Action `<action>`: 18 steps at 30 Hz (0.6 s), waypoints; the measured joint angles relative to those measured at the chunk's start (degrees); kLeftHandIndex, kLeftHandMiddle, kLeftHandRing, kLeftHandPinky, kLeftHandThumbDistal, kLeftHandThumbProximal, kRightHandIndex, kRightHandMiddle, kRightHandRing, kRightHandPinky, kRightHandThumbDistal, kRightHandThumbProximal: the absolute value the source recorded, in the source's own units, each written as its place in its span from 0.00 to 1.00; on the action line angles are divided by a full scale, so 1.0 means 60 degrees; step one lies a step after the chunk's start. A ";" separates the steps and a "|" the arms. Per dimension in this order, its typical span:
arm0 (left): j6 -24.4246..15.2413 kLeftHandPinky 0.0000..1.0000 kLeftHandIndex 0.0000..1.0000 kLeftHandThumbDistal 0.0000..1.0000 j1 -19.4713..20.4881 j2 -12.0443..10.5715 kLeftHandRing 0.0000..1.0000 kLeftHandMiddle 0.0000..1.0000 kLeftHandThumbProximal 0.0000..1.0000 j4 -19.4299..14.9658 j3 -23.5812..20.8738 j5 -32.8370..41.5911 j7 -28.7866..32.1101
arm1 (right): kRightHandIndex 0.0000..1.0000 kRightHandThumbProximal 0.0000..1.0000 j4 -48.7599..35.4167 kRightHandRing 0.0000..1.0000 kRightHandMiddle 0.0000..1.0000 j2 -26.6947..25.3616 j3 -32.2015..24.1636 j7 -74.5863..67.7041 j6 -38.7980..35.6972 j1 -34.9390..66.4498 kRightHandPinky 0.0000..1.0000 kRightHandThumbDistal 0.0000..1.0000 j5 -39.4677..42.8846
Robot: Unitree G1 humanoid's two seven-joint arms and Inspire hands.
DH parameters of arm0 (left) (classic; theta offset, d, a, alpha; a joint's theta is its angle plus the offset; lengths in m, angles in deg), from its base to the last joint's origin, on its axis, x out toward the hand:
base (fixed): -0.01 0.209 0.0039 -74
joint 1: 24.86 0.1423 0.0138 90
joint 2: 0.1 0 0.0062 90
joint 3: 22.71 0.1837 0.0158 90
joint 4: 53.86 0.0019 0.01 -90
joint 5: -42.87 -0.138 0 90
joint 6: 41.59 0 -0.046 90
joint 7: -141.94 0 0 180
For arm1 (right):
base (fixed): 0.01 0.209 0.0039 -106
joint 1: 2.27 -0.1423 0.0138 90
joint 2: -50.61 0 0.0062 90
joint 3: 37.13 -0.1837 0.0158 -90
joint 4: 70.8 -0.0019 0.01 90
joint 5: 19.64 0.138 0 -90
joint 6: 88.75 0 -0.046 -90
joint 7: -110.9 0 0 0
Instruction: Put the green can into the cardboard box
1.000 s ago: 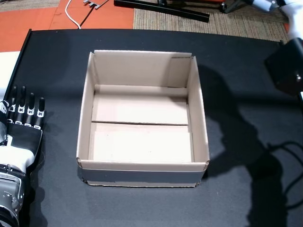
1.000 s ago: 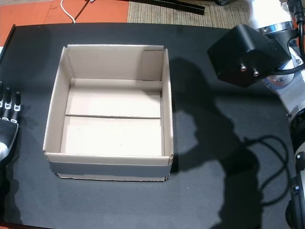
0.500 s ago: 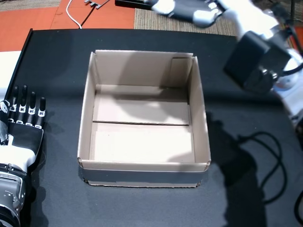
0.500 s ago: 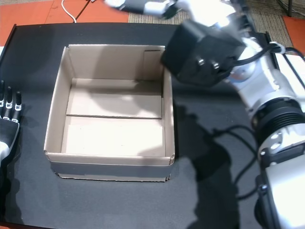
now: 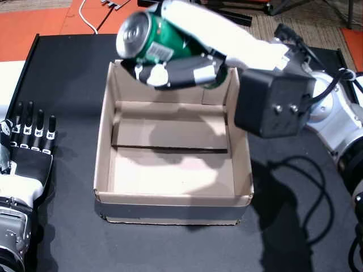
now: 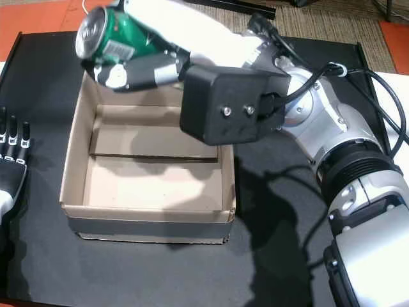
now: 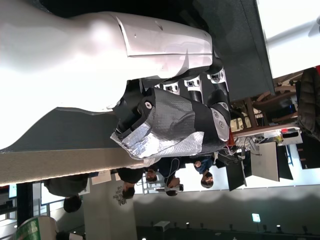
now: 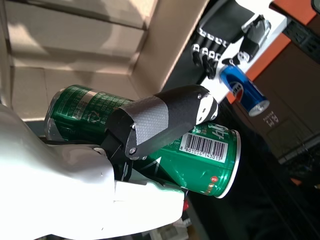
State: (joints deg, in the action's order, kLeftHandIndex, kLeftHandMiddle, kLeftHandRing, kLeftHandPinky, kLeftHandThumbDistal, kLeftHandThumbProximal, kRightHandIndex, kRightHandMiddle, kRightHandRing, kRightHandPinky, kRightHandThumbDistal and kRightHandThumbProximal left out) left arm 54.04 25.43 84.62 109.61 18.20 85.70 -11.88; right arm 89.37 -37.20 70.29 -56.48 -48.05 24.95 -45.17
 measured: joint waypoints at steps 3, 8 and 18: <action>-0.0001 0.70 0.41 0.01 0.0000 0.0000 0.56 0.44 0.44 0.0000 0.0007 -0.0001 -0.0002 | 0.04 0.47 0.0091 0.11 0.07 -0.0022 0.0040 0.0189 0.0183 0.0002 0.13 0.00 -0.0015; -0.0002 0.68 0.43 0.02 -0.0001 -0.0012 0.55 0.44 0.41 0.0000 0.0008 0.0000 -0.0002 | 0.35 0.39 0.0308 0.34 0.36 -0.0018 0.0567 0.1291 0.1486 -0.0082 0.31 0.00 -0.0399; -0.0068 0.66 0.41 0.05 0.0003 -0.0040 0.57 0.44 0.41 -0.0002 0.0017 -0.0001 0.0033 | 0.49 0.40 0.0499 0.47 0.48 0.0211 0.1088 0.2150 0.2857 -0.0186 0.50 0.00 -0.0843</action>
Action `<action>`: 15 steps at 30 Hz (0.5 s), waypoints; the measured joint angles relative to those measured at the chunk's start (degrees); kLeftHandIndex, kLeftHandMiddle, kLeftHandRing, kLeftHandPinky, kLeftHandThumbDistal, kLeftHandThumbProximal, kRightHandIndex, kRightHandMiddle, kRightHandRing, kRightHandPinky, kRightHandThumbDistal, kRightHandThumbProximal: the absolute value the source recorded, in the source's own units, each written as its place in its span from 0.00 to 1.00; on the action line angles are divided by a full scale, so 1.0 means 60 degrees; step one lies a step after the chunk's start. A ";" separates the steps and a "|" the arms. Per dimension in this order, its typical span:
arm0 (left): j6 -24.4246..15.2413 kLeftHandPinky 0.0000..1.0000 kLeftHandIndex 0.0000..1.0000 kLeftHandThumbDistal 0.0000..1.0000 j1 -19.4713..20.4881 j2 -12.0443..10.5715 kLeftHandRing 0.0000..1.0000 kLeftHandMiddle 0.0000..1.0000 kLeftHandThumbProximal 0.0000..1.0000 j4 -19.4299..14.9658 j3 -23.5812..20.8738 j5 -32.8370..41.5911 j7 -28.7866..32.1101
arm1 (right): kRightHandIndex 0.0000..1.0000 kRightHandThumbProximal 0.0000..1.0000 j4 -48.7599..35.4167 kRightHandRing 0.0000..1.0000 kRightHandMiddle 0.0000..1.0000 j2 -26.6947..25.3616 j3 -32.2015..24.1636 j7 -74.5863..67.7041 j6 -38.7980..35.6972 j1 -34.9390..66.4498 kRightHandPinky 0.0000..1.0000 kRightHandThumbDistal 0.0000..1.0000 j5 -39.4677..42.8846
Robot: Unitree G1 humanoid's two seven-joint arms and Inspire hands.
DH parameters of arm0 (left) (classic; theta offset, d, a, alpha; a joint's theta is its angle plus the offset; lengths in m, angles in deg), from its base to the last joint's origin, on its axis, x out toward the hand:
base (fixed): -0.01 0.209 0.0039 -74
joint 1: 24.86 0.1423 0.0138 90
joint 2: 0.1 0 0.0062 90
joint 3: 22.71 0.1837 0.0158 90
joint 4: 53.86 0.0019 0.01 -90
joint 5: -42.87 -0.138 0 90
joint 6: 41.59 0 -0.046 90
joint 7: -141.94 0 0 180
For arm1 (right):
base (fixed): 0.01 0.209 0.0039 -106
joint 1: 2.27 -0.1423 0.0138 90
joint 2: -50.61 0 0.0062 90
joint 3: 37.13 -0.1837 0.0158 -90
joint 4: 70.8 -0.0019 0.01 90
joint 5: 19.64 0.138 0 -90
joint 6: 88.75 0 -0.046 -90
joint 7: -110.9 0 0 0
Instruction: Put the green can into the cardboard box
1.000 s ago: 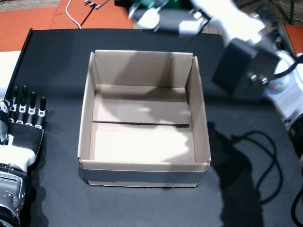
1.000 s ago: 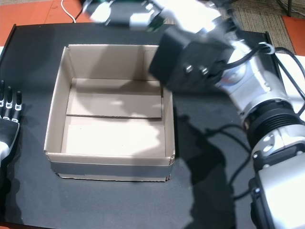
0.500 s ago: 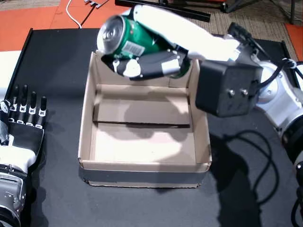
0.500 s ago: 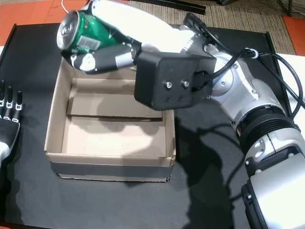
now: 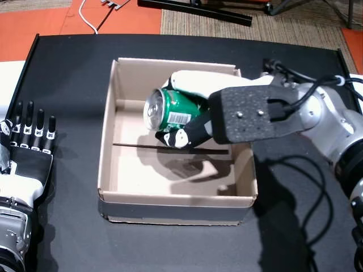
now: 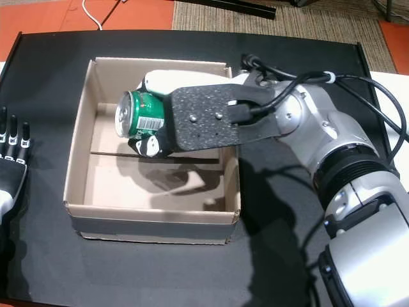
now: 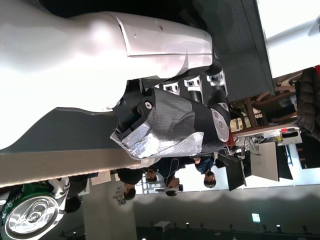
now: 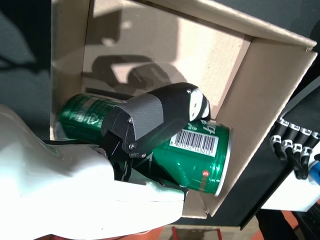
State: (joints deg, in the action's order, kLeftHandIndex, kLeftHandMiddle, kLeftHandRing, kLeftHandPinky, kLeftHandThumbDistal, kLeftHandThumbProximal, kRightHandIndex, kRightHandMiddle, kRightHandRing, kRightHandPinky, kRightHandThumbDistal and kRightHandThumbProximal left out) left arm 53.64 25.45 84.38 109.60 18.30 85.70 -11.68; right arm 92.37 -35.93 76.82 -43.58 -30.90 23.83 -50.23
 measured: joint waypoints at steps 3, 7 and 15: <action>-0.0008 0.65 0.40 0.04 0.0016 -0.0008 0.56 0.43 0.40 0.0000 0.0022 -0.0001 0.0044 | 0.48 0.40 -0.0002 0.46 0.47 0.0056 0.0008 -0.0003 -0.0009 -0.0031 0.49 0.00 0.0000; -0.0009 0.68 0.39 0.04 0.0032 -0.0015 0.57 0.43 0.41 0.0000 0.0023 -0.0001 0.0104 | 0.42 0.44 -0.0002 0.41 0.42 0.0159 0.0008 -0.0015 -0.0070 -0.0061 0.46 0.00 0.0004; -0.0013 0.70 0.40 0.05 0.0039 -0.0051 0.56 0.42 0.40 0.0000 0.0023 0.0000 0.0165 | 0.42 0.55 0.0000 0.53 0.45 0.0316 -0.0063 -0.0457 -0.0418 -0.0069 0.59 0.43 0.0081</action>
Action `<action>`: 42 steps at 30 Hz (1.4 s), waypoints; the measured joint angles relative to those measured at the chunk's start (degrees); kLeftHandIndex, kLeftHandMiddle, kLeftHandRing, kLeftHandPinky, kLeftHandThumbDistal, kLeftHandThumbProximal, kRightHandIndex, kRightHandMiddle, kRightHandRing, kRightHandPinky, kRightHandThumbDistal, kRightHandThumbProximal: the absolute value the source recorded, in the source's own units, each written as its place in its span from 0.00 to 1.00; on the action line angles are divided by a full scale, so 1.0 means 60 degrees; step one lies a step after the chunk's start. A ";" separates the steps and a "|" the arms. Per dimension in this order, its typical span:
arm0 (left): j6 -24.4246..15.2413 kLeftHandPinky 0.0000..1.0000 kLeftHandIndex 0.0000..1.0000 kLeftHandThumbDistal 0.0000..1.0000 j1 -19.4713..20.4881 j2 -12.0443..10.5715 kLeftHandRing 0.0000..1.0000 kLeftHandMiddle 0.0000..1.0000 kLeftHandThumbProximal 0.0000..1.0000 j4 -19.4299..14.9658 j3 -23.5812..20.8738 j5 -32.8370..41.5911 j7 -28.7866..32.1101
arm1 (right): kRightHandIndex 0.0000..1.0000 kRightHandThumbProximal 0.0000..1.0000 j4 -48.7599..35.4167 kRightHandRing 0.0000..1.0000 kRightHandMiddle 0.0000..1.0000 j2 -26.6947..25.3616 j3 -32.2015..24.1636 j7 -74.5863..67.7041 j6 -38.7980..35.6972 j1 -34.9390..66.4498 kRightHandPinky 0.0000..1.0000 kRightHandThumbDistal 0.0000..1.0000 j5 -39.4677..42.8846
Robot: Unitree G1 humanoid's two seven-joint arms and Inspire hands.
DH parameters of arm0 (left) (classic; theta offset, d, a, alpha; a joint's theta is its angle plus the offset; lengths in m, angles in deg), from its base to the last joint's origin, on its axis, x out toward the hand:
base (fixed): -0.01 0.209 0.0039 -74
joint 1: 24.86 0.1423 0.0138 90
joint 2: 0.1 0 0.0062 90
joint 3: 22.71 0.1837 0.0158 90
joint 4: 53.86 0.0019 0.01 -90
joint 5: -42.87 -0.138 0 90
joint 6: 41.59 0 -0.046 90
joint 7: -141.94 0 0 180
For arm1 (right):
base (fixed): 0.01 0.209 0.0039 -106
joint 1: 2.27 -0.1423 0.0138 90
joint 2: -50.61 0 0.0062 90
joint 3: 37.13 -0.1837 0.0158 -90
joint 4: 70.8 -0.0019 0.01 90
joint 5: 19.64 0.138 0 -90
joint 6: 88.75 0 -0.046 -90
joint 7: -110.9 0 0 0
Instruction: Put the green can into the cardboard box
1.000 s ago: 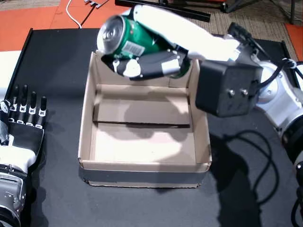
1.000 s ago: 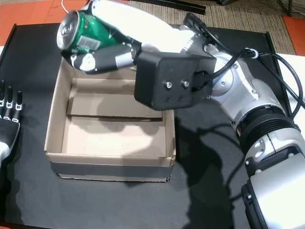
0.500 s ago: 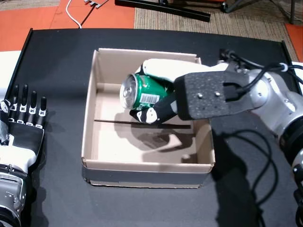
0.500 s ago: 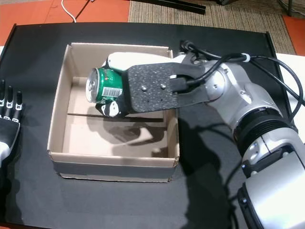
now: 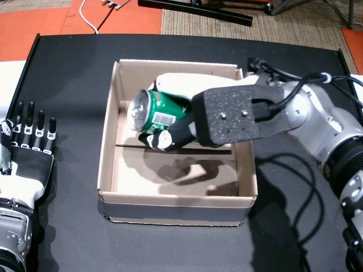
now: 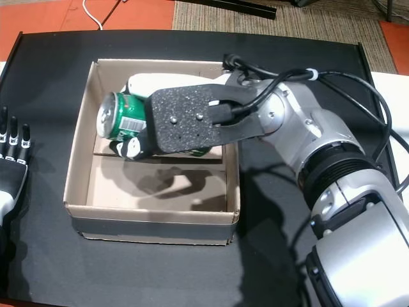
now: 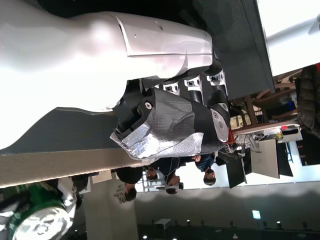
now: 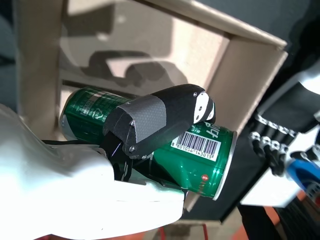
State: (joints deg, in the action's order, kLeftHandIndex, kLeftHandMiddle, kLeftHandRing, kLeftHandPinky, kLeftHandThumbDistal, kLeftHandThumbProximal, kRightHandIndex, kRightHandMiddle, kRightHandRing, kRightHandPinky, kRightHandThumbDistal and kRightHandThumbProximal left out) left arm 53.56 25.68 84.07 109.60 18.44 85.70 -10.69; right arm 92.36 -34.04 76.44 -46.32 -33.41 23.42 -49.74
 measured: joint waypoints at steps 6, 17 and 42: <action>0.0000 0.70 0.43 0.07 0.0019 -0.0002 0.57 0.44 0.37 0.0000 -0.0007 0.0001 0.0059 | 0.72 0.74 0.0030 0.88 0.82 -0.0089 -0.0006 -0.0192 -0.0232 0.0000 0.93 0.97 0.0014; 0.0007 0.70 0.42 0.07 0.0021 -0.0021 0.55 0.42 0.36 0.0002 -0.0007 0.0001 0.0068 | 0.75 0.73 0.0030 0.93 0.87 -0.0144 0.0060 -0.0284 0.0021 -0.0130 0.96 1.00 -0.0075; 0.0001 0.74 0.55 0.00 -0.0313 -0.0107 0.66 0.54 0.49 0.0108 -0.0022 -0.0006 -0.0271 | 0.77 0.67 -0.0189 0.98 0.90 -0.0544 -0.0490 -0.0507 -0.0590 -0.0152 0.95 0.97 0.0360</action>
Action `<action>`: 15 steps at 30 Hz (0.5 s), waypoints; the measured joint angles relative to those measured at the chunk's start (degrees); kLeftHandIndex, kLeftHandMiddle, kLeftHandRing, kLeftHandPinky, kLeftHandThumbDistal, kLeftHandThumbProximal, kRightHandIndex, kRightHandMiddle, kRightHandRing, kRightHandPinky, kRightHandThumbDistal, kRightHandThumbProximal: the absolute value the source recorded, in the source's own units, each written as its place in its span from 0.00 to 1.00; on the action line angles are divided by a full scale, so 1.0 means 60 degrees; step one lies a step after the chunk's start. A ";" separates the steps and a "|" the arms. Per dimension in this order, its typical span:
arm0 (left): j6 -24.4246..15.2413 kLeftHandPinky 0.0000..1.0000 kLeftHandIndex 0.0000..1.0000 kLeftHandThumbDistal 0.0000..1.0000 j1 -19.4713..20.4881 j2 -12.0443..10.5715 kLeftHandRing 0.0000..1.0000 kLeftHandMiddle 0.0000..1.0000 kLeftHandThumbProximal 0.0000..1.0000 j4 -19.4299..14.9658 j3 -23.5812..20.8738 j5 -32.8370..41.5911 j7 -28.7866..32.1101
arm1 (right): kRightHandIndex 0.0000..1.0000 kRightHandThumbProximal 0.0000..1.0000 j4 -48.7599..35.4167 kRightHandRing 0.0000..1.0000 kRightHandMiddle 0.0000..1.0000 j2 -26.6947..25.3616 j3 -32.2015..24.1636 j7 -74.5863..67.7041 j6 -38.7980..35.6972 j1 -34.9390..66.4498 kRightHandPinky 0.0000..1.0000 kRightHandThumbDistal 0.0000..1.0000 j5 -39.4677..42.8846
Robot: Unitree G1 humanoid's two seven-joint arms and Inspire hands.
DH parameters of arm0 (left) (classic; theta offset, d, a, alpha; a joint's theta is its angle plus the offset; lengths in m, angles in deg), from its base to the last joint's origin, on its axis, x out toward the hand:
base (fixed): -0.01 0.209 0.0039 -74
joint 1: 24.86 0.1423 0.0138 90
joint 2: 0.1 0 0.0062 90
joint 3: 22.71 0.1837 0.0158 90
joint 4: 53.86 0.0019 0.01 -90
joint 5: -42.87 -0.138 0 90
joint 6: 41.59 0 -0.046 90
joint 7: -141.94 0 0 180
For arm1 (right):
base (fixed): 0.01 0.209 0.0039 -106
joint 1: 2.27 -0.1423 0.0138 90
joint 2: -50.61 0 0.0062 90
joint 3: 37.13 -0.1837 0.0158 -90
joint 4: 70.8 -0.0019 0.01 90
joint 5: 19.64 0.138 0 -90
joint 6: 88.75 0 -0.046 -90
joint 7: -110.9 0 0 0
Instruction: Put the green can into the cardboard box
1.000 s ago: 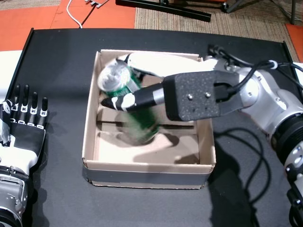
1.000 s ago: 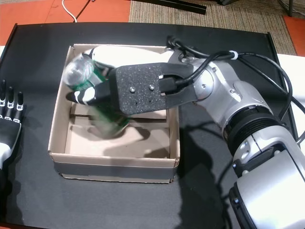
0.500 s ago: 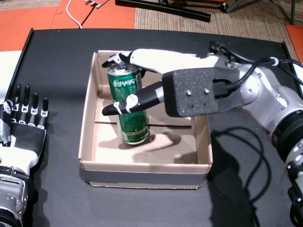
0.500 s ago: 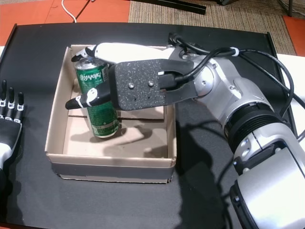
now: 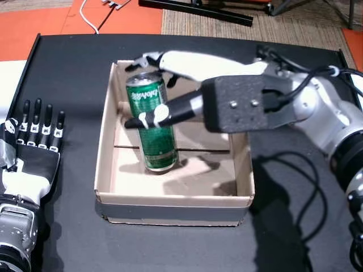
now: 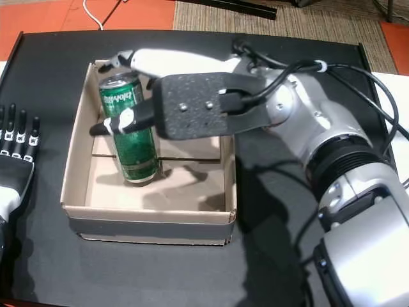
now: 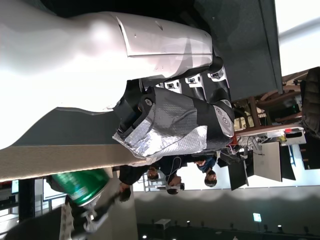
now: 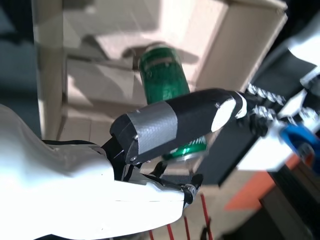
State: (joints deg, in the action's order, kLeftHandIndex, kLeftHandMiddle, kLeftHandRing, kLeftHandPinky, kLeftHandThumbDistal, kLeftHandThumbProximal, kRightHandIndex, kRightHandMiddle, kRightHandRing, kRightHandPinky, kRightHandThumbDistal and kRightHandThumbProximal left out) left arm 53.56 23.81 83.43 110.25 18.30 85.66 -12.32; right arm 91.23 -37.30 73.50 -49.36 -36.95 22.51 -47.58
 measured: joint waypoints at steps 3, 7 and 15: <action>0.0000 0.74 0.56 0.00 -0.0018 0.0000 0.63 0.53 0.48 0.0006 0.0006 -0.0005 -0.0036 | 0.76 0.67 -0.0106 0.98 0.89 -0.0161 -0.0293 -0.0025 -0.0323 0.0000 0.95 1.00 0.0253; 0.0000 0.71 0.51 0.00 -0.0044 0.0004 0.61 0.51 0.49 0.0010 0.0010 -0.0011 -0.0123 | 0.87 0.68 -0.0257 0.99 0.95 -0.0379 -0.0485 -0.0456 -0.0722 0.0000 0.94 1.00 0.0412; -0.0002 0.76 0.53 0.00 -0.0087 0.0002 0.64 0.52 0.50 0.0015 0.0095 -0.0028 -0.0202 | 0.86 0.68 -0.0390 0.96 0.91 -0.0720 -0.0624 -0.1240 -0.1129 0.0000 0.93 0.98 0.0431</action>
State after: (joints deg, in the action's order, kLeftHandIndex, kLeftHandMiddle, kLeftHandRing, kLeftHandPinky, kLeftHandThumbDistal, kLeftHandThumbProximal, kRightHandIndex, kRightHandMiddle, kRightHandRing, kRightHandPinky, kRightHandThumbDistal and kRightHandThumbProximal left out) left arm 53.55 23.28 83.44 110.33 18.87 85.50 -13.53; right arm 88.89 -41.62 69.76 -56.81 -43.73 22.51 -45.00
